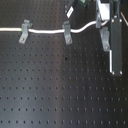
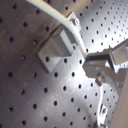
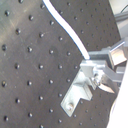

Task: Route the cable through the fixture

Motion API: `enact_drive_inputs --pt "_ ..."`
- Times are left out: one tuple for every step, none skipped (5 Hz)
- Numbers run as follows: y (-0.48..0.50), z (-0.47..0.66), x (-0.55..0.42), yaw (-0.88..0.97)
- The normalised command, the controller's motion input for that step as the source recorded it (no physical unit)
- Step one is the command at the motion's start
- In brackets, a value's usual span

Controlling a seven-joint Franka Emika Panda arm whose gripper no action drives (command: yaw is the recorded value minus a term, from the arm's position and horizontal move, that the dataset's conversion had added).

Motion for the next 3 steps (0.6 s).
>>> enact_drive_inputs --pt "0.436 0.17 -0.011 0.16" --pt "0.23 0.2 -0.001 0.19" --pt "-0.028 0.0 -0.002 0.0"
